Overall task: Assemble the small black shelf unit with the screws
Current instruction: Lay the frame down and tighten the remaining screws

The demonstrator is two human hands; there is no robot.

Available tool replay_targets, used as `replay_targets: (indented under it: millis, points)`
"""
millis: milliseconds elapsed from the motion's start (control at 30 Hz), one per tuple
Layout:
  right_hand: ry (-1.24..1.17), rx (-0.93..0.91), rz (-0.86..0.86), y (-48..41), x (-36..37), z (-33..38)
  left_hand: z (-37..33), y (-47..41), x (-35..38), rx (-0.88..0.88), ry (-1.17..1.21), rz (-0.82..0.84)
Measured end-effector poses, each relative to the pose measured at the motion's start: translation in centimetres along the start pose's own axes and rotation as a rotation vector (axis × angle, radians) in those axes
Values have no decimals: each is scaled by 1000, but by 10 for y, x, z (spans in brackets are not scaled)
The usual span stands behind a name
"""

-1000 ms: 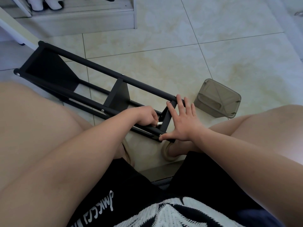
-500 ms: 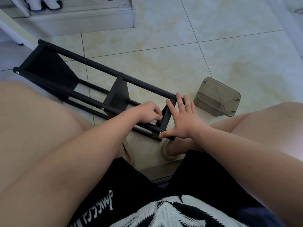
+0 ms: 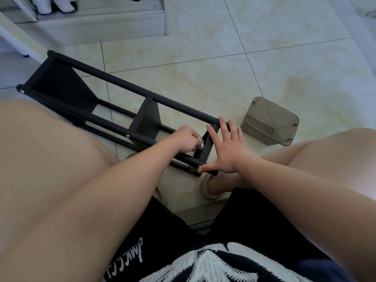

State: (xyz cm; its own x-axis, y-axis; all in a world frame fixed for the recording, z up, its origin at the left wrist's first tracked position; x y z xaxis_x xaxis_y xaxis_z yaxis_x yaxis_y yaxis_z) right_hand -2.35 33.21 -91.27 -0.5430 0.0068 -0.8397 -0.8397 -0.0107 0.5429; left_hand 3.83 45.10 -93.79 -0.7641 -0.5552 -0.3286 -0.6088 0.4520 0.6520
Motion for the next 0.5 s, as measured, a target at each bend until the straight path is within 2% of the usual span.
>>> replay_targets:
  millis: [500]
  points:
    - [-16,-1,-5,1,0,0,-2,2,3,-16,-12,46]
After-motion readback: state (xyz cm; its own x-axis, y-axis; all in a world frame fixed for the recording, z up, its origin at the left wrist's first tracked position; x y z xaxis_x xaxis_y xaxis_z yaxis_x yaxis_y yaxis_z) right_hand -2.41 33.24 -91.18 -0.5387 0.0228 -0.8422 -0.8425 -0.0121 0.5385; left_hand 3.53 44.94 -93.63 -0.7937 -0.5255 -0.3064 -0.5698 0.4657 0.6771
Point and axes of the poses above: each hand's wrist, its own y-axis away from the middle knuckle, its own x-axis out of the palm, z = x × y, the point moved 9 cm from there along -y, towards the middle knuckle
